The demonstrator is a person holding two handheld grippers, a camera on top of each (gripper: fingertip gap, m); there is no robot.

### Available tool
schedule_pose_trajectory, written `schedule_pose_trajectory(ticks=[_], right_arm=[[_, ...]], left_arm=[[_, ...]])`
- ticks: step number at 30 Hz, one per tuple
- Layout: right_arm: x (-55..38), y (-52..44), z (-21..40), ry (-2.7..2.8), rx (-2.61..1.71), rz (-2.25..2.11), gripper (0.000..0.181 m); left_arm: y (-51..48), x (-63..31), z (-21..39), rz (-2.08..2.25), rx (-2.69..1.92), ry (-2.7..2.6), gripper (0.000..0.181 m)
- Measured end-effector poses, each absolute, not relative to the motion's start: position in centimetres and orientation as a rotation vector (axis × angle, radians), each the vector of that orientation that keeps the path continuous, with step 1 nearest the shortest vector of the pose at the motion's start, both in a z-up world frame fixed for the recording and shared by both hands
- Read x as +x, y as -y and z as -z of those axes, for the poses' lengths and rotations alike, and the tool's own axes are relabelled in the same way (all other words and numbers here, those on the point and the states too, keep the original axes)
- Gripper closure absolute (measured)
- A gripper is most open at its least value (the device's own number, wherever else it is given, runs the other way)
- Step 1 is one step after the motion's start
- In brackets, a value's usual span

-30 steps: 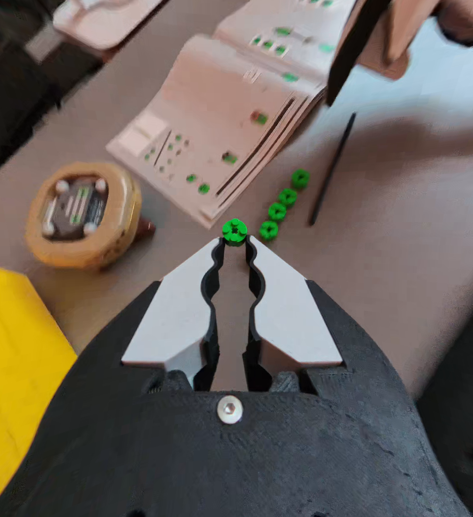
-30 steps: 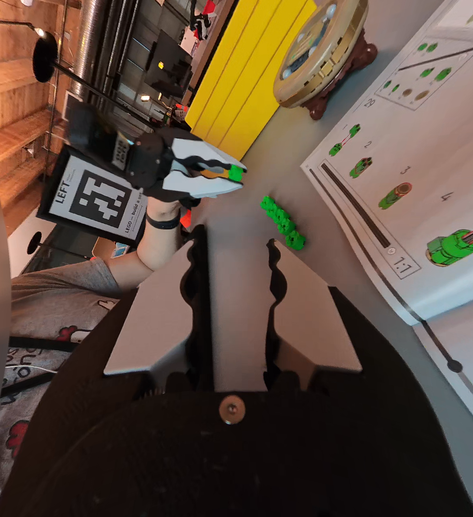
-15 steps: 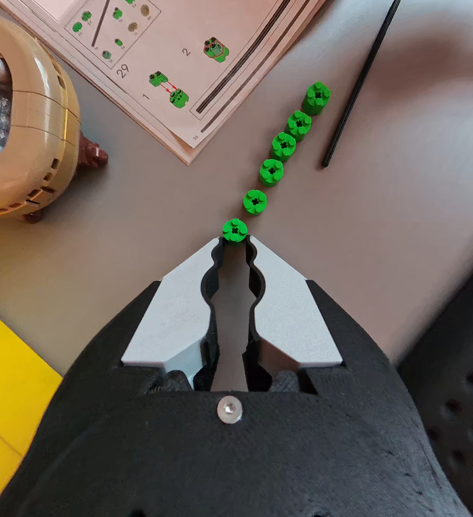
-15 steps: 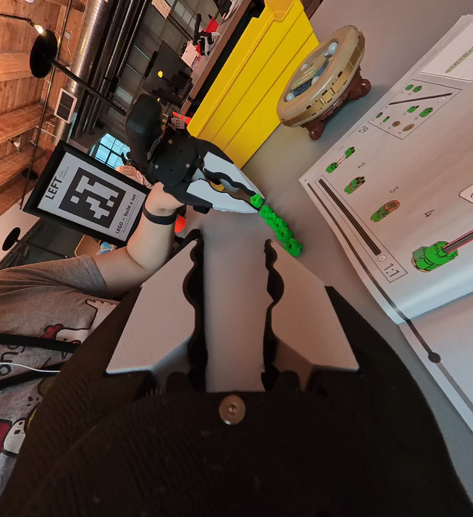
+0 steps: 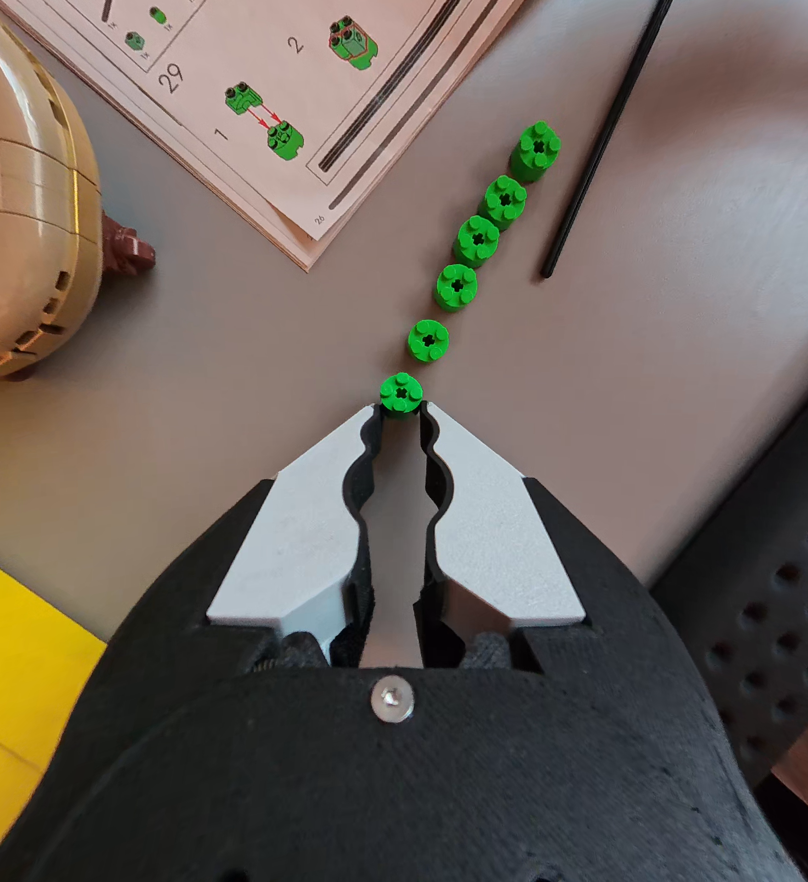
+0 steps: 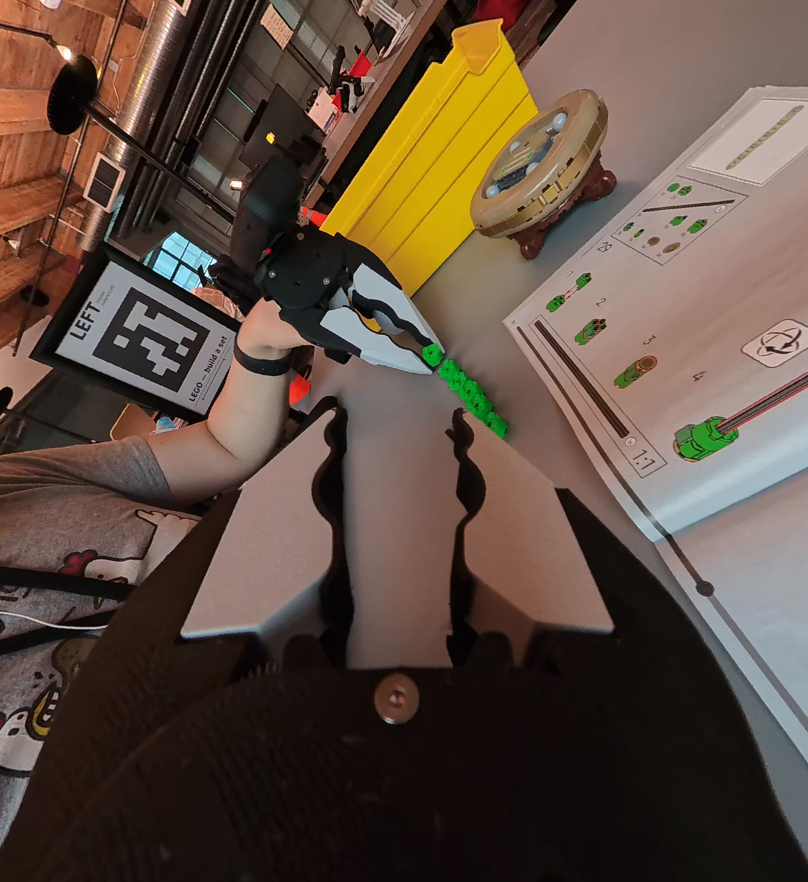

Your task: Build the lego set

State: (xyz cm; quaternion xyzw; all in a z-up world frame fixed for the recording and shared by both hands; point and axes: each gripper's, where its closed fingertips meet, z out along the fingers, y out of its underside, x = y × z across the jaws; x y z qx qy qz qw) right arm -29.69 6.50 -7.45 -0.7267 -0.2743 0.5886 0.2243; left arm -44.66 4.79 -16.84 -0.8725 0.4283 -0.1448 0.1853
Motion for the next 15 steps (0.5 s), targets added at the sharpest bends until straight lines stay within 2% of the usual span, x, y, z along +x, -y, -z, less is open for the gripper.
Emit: schedule_pose_trajectory(ticks=[1, 15], right_arm=[[-29.69, -6.52, 7.47, 0.756, -2.005, -1.624, 0.137], [-29.58, -6.52, 7.57, 0.761, -2.009, -1.616, 0.137]], left_arm=[[-4.76, -44.67, 16.84, 0.404, -2.459, -1.213, 0.168], [-4.45, -45.29, 16.47, 0.333, -2.481, -1.213, 0.167]])
